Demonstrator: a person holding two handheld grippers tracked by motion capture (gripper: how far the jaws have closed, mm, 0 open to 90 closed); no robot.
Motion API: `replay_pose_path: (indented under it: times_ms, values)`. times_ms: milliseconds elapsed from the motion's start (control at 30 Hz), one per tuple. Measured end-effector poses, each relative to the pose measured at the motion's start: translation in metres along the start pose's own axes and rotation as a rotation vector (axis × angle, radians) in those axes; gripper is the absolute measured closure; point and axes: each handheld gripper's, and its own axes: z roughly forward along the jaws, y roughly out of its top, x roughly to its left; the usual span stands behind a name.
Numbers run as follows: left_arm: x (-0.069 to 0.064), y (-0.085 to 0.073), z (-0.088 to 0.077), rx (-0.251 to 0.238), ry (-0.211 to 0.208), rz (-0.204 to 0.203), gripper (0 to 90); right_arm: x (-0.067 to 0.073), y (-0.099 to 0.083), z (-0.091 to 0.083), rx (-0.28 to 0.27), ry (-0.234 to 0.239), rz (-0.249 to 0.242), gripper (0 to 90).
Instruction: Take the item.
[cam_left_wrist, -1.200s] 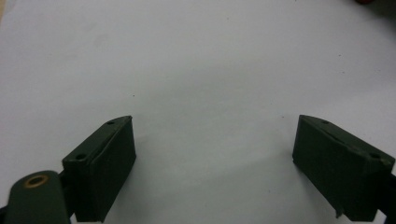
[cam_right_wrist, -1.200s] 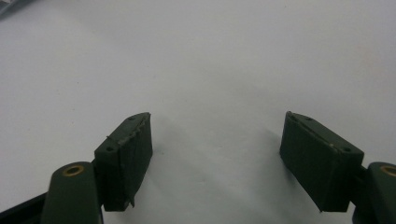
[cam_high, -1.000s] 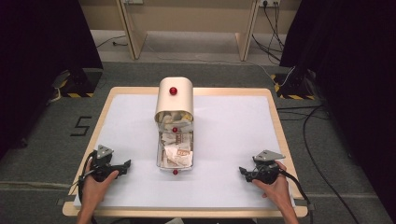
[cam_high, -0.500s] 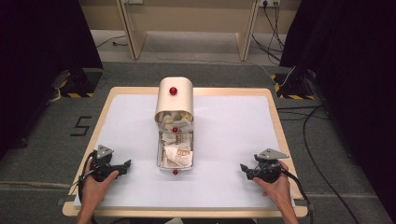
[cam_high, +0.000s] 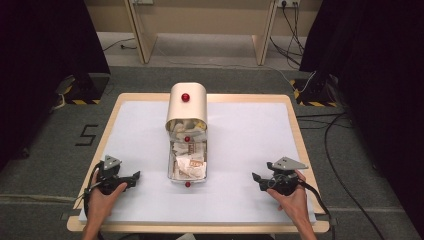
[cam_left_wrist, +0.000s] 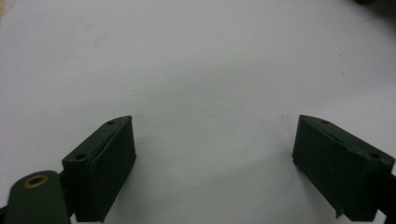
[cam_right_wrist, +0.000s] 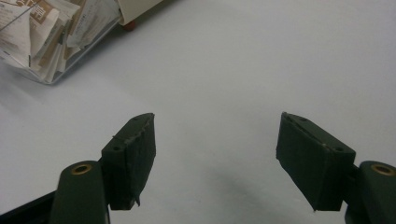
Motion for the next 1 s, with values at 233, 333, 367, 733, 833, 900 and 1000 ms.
replay_pose_path:
  times_ms: [233,333,367,733,833,900,1000]
  values:
    - [0.000,0.000,0.000,0.000,0.000,0.000,12.3,0.016,0.010,0.001,-0.021,0.023,-0.028,29.2]
    - [0.000,0.000,0.000,0.000,0.000,0.000,12.3,0.022,0.014,0.002,-0.040,0.046,-0.023,29.6]
    - [0.000,0.000,0.000,0.000,0.000,0.000,12.3,0.026,0.016,0.002,-0.040,0.045,-0.044,29.6]
    - [0.000,0.000,0.000,0.000,0.000,0.000,12.3,0.050,0.027,0.004,-0.059,0.098,-0.094,31.7]
    - [0.000,0.000,0.000,0.000,0.000,0.000,12.3,0.054,0.029,0.005,-0.063,0.110,-0.102,32.5]
    - [0.000,0.000,0.000,0.001,0.000,0.000,12.3,0.057,0.031,0.007,-0.069,0.134,-0.097,33.2]
    - [0.000,0.000,0.000,0.000,0.000,0.000,12.3,0.062,0.034,0.010,-0.072,0.153,-0.095,33.6]
